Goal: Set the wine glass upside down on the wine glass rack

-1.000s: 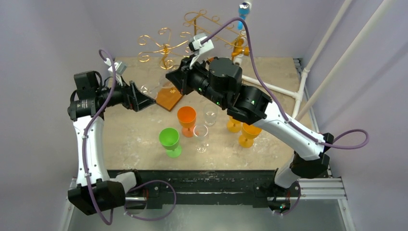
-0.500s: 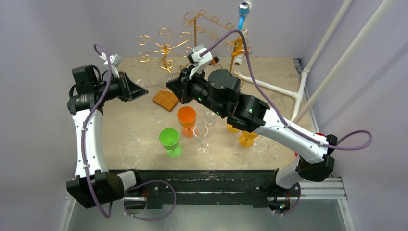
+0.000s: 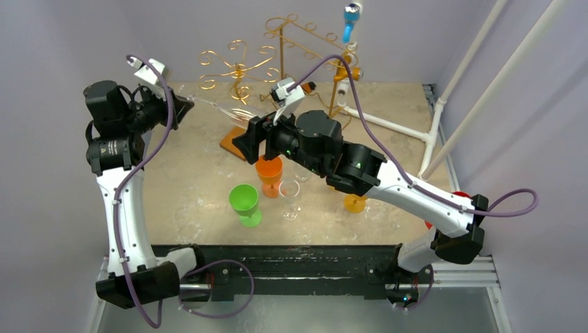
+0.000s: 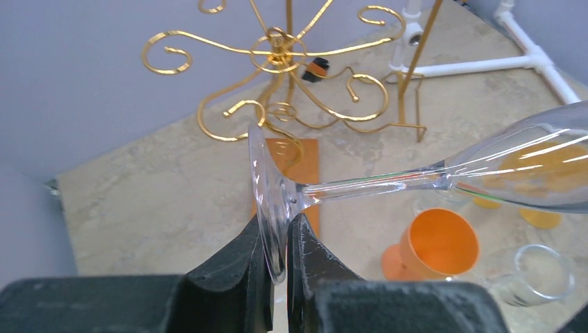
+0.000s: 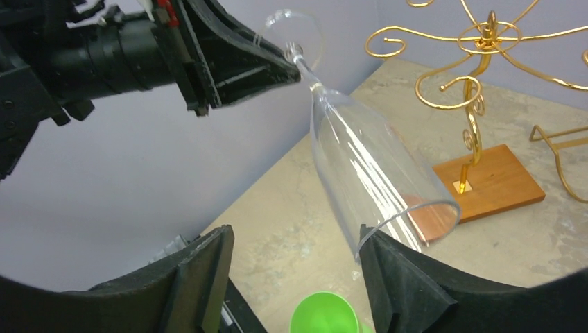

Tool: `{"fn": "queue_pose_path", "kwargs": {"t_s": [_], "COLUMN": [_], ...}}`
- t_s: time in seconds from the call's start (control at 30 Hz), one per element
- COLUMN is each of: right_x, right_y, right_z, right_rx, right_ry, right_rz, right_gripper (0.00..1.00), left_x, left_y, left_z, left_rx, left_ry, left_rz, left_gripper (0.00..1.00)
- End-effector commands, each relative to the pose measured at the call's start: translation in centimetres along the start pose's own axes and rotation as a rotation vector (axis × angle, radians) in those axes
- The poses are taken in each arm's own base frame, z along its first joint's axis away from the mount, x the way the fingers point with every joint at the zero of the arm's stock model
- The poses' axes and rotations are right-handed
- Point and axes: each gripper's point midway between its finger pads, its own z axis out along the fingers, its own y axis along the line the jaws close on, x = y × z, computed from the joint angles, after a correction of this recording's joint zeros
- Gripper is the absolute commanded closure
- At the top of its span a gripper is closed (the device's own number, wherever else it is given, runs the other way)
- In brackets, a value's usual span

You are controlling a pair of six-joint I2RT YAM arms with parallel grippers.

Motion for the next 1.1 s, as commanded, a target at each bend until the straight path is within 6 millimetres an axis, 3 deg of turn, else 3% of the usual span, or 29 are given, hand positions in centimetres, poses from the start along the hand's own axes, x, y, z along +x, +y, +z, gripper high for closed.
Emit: {"fn": "queue_pose_path", "kwargs": {"t_s": [0.0, 0.17, 0.3, 0.47, 0.57, 0.73, 0.9, 1.07], "right_x": [-1.7, -1.1, -1.0, -5.0, -7.3, -7.4, -5.1, -4.4], "right_y": [1.8, 0.4, -0.9, -1.6, -1.6, 0.3, 0.9, -0.1], "right_z": [-3.3, -5.0, -6.8, -9.6, -10.1, -7.2, -3.2, -1.4], "right_rx": [-0.069, -0.018, 0.024, 0.061, 0.078, 0.004, -0.033, -0.029], "right_ry": [0.004, 0.051, 0.078, 0.027, -0.009, 0.057, 0.126, 0.101], "right_rz": [0.045, 0.019, -0.014, -0.062, -0.111, -0.236, -0.285, -0.289], "right_gripper": [0.23, 0.09, 0.05, 0.02, 0.01, 0.01, 0.01, 0.01], "left_x": [-7.1, -11.2, -13.3, -14.2, -14.7, -14.0, -13.6, -13.9], "left_y": [4.3, 3.9, 3.0, 0.9, -0.1, -3.0, -5.0, -6.2], "left_z": [-2.0, -3.3, -3.6, -4.3, -4.4, -4.6, -5.3, -5.8], "left_rx": [-0.262, -0.292, -0.260, -0.210, -0.164, -0.032, 0.027, 0.062], "left_ry": [-0.163, -0.284, -0.339, -0.441, -0.440, -0.448, -0.482, -0.517], "left_rz": [0.242, 0.337, 0.387, 0.643, 0.757, 0.962, 1.080, 1.113], "left_gripper": [1.00, 1.00, 1.00, 1.00, 1.00, 1.00, 1.00, 1.00]}}
